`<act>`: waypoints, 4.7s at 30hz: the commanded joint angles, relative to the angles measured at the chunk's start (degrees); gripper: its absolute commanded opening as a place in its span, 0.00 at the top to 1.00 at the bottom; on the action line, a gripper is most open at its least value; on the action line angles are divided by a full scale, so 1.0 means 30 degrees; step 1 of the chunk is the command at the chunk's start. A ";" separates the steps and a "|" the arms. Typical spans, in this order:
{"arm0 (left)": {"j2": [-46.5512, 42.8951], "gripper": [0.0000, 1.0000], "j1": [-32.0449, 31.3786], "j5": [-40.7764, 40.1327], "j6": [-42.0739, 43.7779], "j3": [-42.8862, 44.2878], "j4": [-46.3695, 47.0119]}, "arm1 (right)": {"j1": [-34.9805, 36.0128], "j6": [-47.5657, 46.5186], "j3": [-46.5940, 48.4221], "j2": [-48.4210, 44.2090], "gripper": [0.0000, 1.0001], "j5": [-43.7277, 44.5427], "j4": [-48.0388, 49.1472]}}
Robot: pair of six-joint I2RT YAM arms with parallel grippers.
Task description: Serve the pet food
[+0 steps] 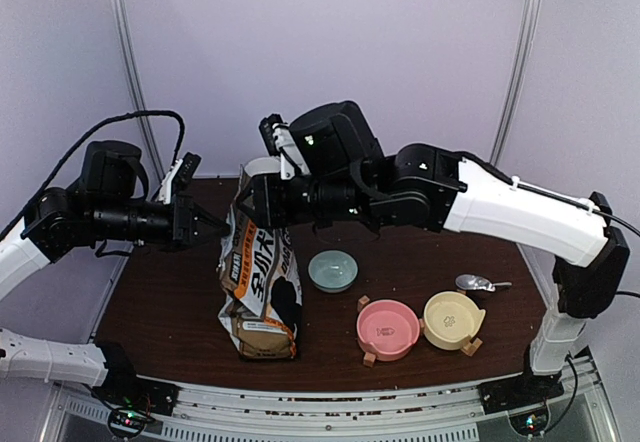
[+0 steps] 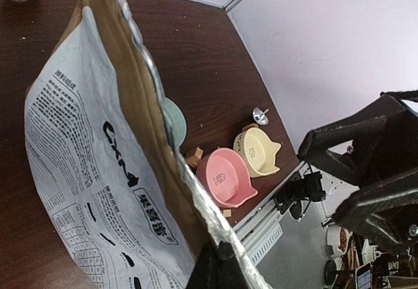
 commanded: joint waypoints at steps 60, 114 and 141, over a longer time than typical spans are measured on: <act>-0.0103 0.73 -0.0309 -0.4254 0.1172 0.1505 -0.1444 | -0.0519 -0.0947 0.1459 0.1002 1.00 0.1598 -0.3332; 0.2972 1.00 -0.0252 -0.2710 0.3428 0.2635 -0.0286 | -0.1879 0.0708 0.3842 0.3932 0.72 -0.1118 -0.2060; 0.1198 1.00 0.0173 -0.8681 0.4044 0.4183 -0.0763 | -0.2821 -0.1712 -0.0783 -0.1986 1.00 0.4263 -0.4106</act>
